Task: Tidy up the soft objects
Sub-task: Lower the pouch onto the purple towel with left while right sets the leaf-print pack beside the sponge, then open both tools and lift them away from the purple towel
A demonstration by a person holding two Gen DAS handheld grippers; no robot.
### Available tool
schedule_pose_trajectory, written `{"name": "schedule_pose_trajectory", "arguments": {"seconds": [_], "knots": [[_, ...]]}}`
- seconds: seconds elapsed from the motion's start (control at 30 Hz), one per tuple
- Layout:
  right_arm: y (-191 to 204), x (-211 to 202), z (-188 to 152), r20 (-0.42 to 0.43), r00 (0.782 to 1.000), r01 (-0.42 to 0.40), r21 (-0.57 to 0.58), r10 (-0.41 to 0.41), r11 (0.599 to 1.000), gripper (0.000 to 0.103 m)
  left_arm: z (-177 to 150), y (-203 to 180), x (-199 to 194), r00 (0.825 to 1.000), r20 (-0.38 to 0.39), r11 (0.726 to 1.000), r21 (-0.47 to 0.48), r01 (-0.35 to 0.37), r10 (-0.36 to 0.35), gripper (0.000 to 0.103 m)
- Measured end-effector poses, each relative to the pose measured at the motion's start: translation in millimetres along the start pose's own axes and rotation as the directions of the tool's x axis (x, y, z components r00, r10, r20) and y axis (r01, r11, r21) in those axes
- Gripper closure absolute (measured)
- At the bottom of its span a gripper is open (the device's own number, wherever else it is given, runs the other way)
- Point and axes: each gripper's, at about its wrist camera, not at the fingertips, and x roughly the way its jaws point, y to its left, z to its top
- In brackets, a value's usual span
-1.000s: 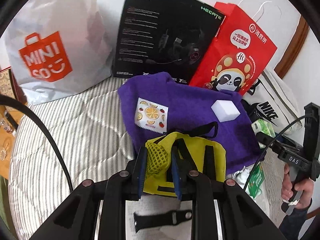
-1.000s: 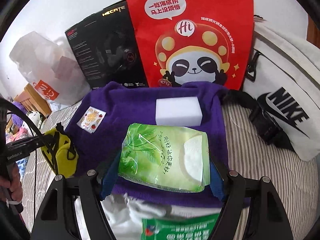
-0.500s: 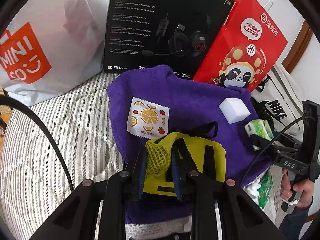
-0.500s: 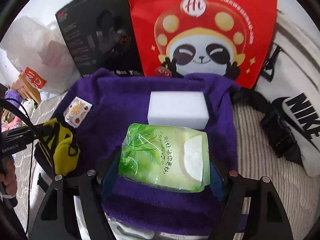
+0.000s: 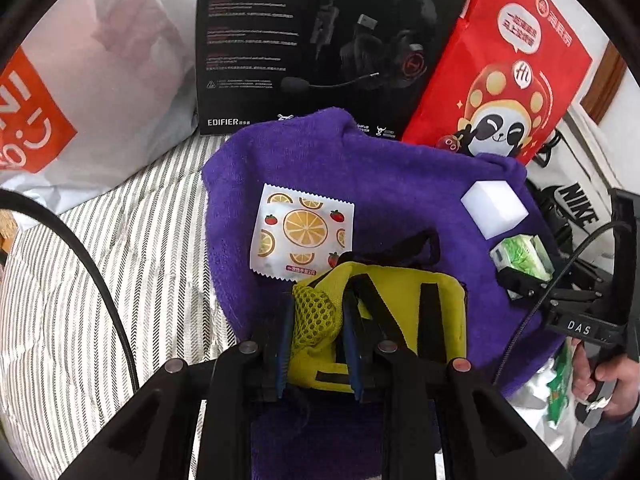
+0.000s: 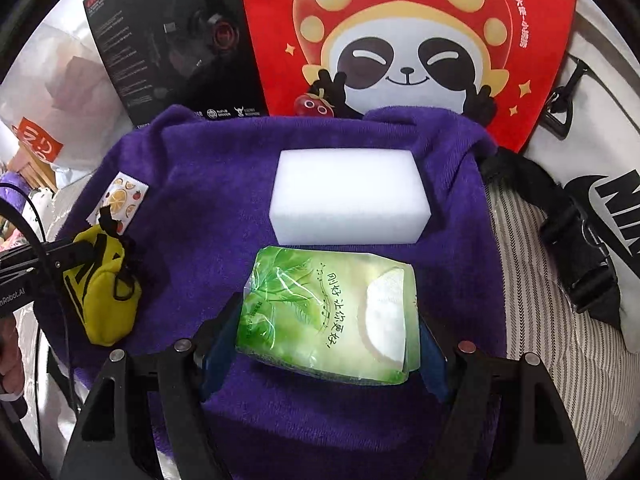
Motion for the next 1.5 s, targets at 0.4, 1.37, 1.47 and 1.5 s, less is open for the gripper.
{"name": "schedule_pose_trajectory", "arguments": {"seconds": [0.4, 1.37, 1.47, 1.5], "knots": [[2, 2, -2, 0.019, 1.000, -0.002, -0.031, 0.003, 1.000, 0.025, -1, -7, 4, 1.000, -0.009, 0.999, 0.042, -0.025, 0.026, 0.069], [7, -113, -72, 0.080, 0.997, 0.007, 0.013, -0.008, 1.000, 0.010, -64, -23, -67, 1.000, -0.014, 0.984, 0.175, -0.012, 0.015, 0.048], [9, -121, -87, 0.081, 0.997, -0.001, 0.026, -0.001, 1.000, 0.010, -79, -15, -65, 0.999, -0.029, 0.984, 0.177, -0.013, 0.019, 0.047], [10, -123, -92, 0.082, 0.997, -0.012, 0.031, 0.010, 0.999, 0.010, -82, -13, -66, 0.999, -0.034, 0.984, 0.175, -0.010, 0.016, 0.043]]}}
